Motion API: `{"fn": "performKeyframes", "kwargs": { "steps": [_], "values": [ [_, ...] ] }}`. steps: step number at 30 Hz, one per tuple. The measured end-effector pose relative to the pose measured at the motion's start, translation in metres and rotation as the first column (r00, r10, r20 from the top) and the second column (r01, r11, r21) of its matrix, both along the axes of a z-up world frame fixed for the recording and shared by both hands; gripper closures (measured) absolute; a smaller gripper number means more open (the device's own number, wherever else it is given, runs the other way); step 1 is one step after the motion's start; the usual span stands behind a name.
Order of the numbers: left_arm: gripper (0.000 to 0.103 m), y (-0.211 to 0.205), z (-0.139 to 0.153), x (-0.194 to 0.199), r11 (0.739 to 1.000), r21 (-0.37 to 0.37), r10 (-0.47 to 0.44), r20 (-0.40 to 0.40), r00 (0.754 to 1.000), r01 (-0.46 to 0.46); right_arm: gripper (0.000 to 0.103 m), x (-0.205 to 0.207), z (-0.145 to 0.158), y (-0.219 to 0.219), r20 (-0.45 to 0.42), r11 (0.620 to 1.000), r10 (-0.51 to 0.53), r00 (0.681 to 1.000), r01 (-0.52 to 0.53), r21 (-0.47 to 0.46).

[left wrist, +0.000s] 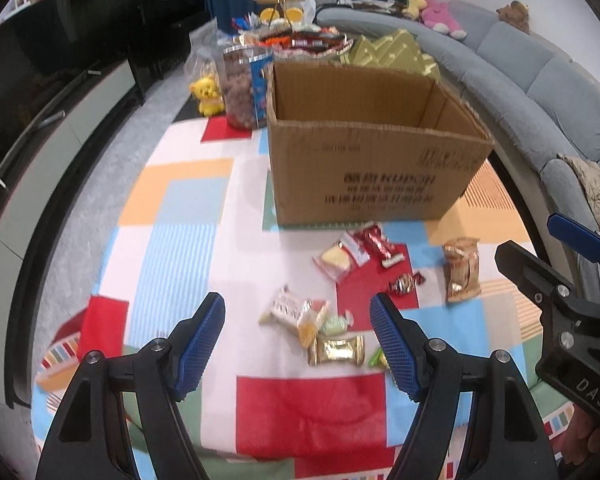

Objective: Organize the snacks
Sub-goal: 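Withdraw both tools from the box back toward the scattered snacks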

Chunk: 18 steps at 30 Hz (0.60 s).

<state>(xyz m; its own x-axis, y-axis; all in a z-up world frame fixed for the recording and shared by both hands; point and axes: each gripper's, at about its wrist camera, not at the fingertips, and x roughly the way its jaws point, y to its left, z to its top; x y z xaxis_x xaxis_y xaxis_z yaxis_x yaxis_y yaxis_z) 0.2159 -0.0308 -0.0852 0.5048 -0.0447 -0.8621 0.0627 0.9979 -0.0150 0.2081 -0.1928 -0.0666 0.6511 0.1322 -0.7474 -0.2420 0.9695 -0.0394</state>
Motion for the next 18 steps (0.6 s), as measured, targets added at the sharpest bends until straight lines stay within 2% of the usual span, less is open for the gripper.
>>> {"fn": "performKeyframes", "kwargs": {
  "steps": [8, 18],
  "values": [
    [0.029, -0.007, -0.019, -0.008, 1.0, 0.007, -0.024, -0.061, 0.998, 0.024, 0.027, -0.018, -0.023, 0.005, -0.06, 0.998, 0.056, 0.997, -0.057, -0.016],
    [0.029, -0.01, -0.043, -0.012, 1.0, -0.006, -0.025, -0.136, 0.99, 0.025, 0.027, -0.024, -0.049, 0.007, -0.125, 0.996, 0.078, 0.989, -0.081, -0.02]
  ]
}}
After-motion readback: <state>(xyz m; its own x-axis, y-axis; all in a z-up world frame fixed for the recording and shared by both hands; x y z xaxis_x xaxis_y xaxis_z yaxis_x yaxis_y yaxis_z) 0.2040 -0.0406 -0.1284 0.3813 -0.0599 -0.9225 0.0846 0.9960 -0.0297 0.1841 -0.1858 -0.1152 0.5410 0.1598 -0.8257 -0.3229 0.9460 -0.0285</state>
